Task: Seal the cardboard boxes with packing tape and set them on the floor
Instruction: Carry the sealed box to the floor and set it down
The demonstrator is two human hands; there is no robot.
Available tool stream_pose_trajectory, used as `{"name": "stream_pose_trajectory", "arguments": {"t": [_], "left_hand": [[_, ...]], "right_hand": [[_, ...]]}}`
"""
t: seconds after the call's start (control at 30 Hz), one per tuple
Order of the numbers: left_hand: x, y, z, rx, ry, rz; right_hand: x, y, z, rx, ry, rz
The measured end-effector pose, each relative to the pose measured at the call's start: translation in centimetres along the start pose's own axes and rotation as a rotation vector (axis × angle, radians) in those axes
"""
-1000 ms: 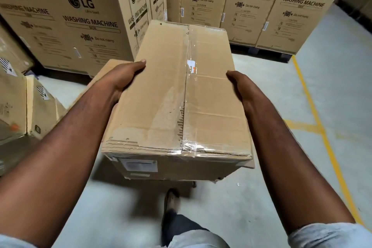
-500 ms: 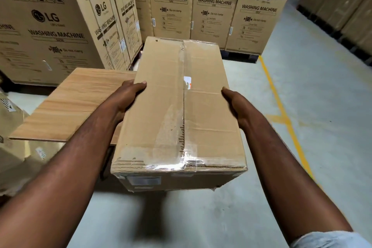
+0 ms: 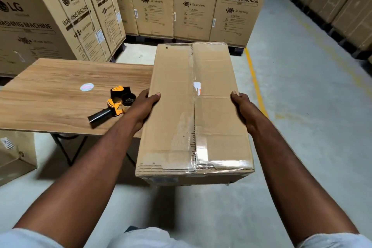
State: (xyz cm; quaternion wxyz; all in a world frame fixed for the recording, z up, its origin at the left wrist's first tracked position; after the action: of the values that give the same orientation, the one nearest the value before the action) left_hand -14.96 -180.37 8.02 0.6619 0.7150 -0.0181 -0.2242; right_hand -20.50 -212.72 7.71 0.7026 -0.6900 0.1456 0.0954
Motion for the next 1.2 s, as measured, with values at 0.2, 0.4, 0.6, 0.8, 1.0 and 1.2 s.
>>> {"name": "stream_pose_trajectory", "arguments": {"t": [0.2,0.4,0.6,0.8,1.0,1.2], "left_hand": [[5.5,-2.0,4.0,0.064,-0.004,-0.039],[10.7,-2.6,8.3,0.096,0.001,-0.008],[19.9,-4.4,9.8,0.139,0.029,-0.042],[27.6,-6.6,9.1,0.256,0.034,-0.153],[32.7,-9.8,9.3,0.28,0.028,-0.225],[37.5,-13.7,10.7,0.286,-0.002,-0.32]], "right_hand": [[1.1,1.5,-5.6,0.002,0.029,0.032],[5.5,3.0,-9.0,0.014,-0.028,0.057],[13.8,5.4,-12.0,0.009,0.035,0.113],[20.8,7.4,-12.9,-0.011,0.065,0.182],[26.2,10.6,-14.0,-0.045,0.101,0.237],[31.2,15.2,-16.5,-0.015,0.077,0.342]]}}
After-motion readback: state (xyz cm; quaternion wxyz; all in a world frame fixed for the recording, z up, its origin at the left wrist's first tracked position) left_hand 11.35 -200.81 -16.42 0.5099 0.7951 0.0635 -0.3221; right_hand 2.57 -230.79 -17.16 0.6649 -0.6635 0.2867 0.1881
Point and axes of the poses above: each hand's wrist, its own x-axis towards the middle knuckle, its own z-axis out of the palm, y = z × x, the point moved 2 cm from there along x, towards the middle knuckle, and after that the axes turned 13 degrees about -y, right-handed, at the moved point
